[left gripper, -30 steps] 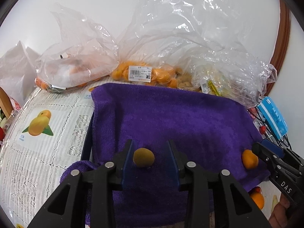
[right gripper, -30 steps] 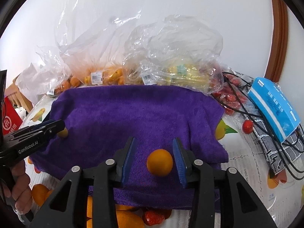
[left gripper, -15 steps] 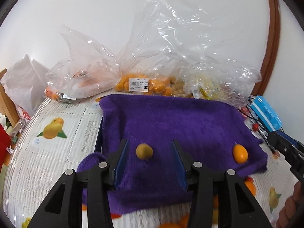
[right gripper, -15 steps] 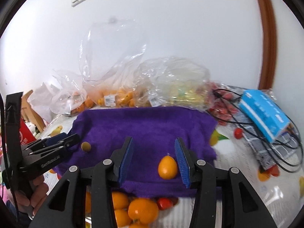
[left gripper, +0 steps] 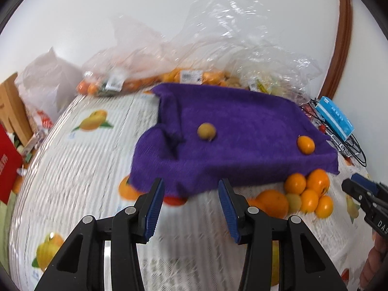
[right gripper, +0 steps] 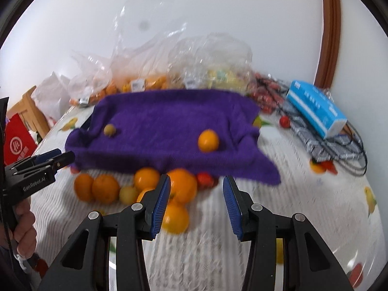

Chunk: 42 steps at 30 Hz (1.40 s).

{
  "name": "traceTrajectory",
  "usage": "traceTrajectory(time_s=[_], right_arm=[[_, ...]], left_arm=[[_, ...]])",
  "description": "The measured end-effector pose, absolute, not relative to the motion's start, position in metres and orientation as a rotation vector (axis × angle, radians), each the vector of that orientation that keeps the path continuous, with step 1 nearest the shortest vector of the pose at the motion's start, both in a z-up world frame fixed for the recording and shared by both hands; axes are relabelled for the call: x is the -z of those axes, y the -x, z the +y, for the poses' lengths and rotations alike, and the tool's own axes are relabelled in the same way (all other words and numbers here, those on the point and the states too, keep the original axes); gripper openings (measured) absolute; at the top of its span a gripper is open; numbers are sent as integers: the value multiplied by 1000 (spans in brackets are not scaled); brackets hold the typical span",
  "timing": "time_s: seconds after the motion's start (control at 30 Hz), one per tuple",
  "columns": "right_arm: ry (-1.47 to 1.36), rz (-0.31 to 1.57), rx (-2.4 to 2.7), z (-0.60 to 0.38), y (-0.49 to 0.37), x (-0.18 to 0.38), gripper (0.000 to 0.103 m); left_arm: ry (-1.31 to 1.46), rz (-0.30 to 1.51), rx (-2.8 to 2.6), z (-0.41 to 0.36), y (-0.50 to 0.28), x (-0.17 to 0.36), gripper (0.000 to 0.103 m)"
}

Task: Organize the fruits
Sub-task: 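Withdraw both open tools from the towel back toward the fruit row, then grasp another orange from the row with the right tool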

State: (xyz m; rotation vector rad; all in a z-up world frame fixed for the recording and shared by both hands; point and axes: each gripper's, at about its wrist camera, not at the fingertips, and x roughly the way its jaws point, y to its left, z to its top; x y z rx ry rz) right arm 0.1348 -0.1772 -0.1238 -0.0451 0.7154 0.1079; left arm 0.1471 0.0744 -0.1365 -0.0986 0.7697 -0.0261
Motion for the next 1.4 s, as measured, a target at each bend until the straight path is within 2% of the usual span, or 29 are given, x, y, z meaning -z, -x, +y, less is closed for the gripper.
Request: traceTrajectory(time_s=[0.37,0.57,0.63,0.7,1.03,1.23,1.4], right_arm=[[26,801,-126,-163,-124,156,45],[12,842,-122,-163,-137,169,45],[11,853,-125,-162,-139,174,42],[31,837,-119,-161,-137,176,34],[97,806,-57,-184,-109,175,34],[28,821,-72,-198,-102,177,34],[21,822,-75,-197,-104,177,34]], left_arm=[[228,829,64,98,-126,166,45],[191,819,87,89,-123,165,45],[187,813,94,88,-122,164,45],[192,813,99,89,-122,164,45],[240,787,241,85,-117,158,45],[187,724,330,66,-105,148,47],[182,763,308,50,-121,150,47]])
